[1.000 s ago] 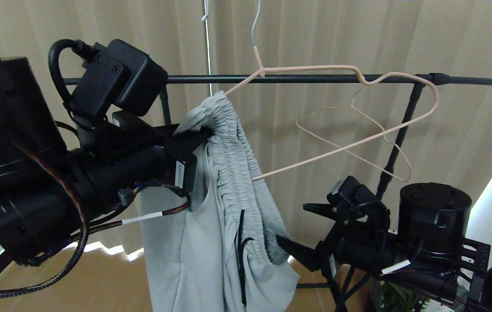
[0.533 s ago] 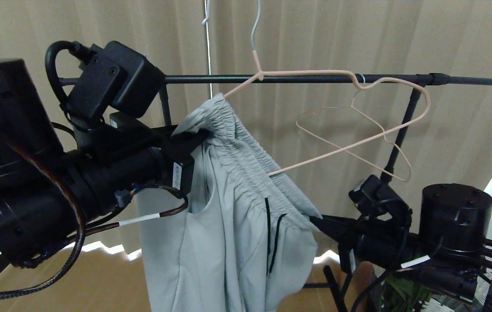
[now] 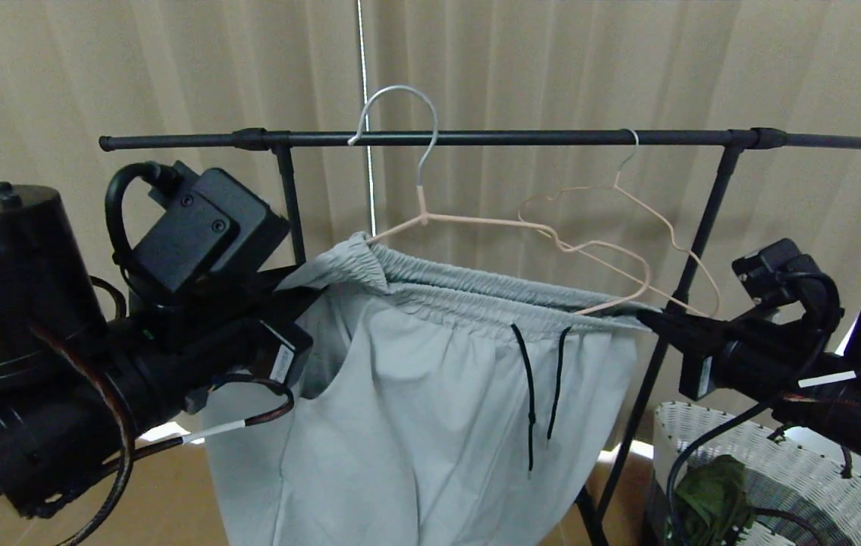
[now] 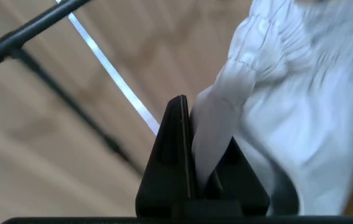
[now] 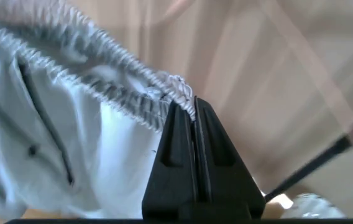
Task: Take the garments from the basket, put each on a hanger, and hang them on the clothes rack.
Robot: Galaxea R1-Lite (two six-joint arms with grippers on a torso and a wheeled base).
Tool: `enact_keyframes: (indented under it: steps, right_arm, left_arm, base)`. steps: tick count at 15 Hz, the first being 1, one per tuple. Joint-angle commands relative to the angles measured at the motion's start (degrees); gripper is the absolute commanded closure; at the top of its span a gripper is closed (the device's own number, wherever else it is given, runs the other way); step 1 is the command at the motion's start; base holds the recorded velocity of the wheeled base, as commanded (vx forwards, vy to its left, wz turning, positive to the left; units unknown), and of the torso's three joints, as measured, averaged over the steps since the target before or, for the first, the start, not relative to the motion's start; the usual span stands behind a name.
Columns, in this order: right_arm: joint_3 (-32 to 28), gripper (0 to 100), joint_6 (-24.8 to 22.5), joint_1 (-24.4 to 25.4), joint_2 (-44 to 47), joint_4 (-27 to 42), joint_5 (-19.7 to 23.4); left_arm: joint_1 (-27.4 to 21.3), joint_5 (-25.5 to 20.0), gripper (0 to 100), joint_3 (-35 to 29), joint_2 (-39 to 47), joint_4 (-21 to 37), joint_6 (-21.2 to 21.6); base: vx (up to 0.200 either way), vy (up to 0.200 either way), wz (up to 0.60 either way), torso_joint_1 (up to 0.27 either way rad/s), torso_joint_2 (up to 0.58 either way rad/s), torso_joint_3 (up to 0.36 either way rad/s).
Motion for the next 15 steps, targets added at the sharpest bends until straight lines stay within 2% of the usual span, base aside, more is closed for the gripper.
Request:
enact_keyframes:
  steps: [1, 6, 9, 12, 15]
  right_arm:
    - [-2.3, 100, 0.1, -2.5, -0.3, -0.1, 0.0]
    - [-2.1, 100, 0.1, -2.8, -0.7, 0.1, 0.1]
    - [-2.0, 100, -0.1, 0.3, -2.5, 2.5, 0.2]
    - [-2.8, 100, -0.2, 4.3, -4.2, 4.8, 0.2]
    - [-2.2, 100, -1.0, 7.7, -5.0, 6.5, 0.2]
  left_arm:
    - [3.1, 0.2, 100, 3.2, -1.1, 0.0, 3.4]
    - [4.3, 0.0, 100, 8.5, -1.5, 0.0, 8.9]
    - [4.6, 0.9, 100, 7.2, -0.5, 0.0, 8.6]
    - [4.6, 4.2, 100, 7.2, 0.0, 0.0, 8.4]
    - [4.6, 4.4, 100, 7.1, 1.2, -0.1, 8.4]
  base:
    - [0.000, 0.000, 0.00, 0.000, 0.00, 0.000]
    - [0.000, 0.000, 0.00, 0.000, 0.00, 0.000]
    - [0.000, 0.000, 0.00, 0.000, 0.00, 0.000]
    - [0.000, 0.000, 0.00, 0.000, 0.00, 0.000]
    - [0.000, 0.000, 0.00, 0.000, 0.00, 0.000]
